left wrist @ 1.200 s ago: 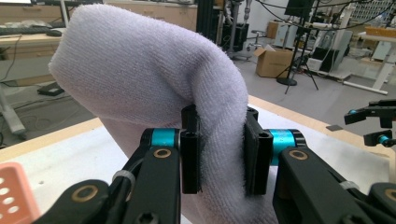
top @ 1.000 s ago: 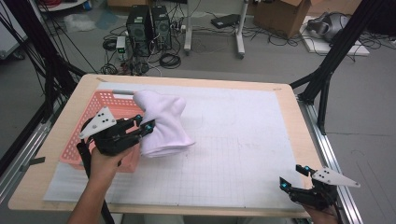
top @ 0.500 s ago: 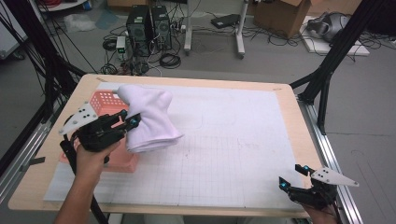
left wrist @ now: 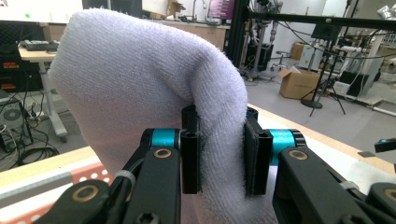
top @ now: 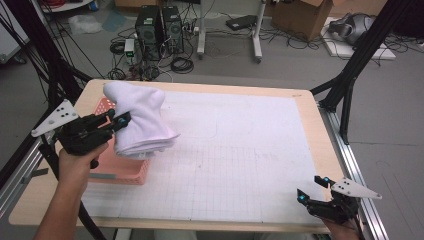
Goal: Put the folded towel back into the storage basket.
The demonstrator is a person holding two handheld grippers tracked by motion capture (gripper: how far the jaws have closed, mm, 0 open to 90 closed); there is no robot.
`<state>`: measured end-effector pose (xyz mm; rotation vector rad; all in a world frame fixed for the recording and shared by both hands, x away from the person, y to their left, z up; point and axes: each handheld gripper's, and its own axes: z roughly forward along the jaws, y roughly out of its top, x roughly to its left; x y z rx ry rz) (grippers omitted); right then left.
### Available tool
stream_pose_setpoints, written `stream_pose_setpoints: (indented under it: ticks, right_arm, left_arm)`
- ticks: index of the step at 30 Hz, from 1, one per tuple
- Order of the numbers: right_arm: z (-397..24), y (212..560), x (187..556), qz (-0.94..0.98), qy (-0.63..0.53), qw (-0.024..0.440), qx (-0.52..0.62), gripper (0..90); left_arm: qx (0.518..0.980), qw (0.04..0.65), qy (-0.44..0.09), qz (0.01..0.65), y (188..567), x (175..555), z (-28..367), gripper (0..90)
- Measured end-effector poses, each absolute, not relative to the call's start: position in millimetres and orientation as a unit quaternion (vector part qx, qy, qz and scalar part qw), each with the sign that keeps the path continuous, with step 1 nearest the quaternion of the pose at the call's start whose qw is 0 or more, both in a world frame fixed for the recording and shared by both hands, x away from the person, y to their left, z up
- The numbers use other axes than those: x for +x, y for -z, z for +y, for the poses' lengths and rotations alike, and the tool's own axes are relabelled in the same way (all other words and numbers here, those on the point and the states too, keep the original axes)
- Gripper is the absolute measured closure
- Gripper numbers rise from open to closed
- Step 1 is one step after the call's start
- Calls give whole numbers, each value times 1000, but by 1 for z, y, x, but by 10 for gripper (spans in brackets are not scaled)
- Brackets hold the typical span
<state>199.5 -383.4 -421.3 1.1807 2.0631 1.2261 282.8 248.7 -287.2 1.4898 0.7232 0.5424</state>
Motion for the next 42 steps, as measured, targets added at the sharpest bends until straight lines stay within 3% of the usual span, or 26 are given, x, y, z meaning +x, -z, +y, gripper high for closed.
stream_pose_setpoints:
  ticks: [20, 42]
  right_arm:
    - [-375, 423, 202, 757, -440, 226, 427, 175]
    - [-363, 423, 189, 761, -416, 238, 437, 175]
  left_arm:
    - [640, 650, -243, 330, 277, 297, 291, 726]
    - [658, 649, -190, 330, 340, 340, 310, 724]
